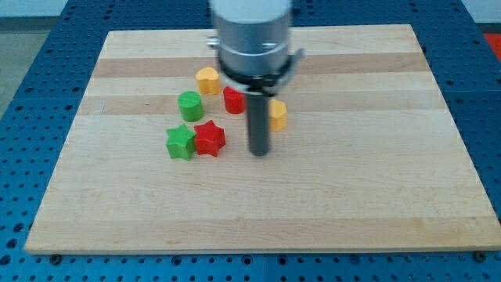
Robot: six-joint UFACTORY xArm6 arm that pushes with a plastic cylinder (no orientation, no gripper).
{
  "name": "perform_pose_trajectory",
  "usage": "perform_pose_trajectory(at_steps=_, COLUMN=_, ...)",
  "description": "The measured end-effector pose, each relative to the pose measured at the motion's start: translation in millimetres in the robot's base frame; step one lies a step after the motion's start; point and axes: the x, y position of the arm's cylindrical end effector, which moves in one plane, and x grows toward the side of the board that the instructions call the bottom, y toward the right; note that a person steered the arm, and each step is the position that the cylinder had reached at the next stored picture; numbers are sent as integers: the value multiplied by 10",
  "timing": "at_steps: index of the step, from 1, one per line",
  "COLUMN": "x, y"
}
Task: Move the blue cube close to the red circle
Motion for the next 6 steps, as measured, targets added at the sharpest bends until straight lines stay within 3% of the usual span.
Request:
perform_pose_trajectory(at_steps=1, x=0, y=115)
perform_pose_trajectory(at_steps=2, x=-414, y=281)
perform_pose_trajectory(at_steps=3, x=-1193, y=283)
perform_pose_trajectory(at_steps=6, x=-1097, y=-103)
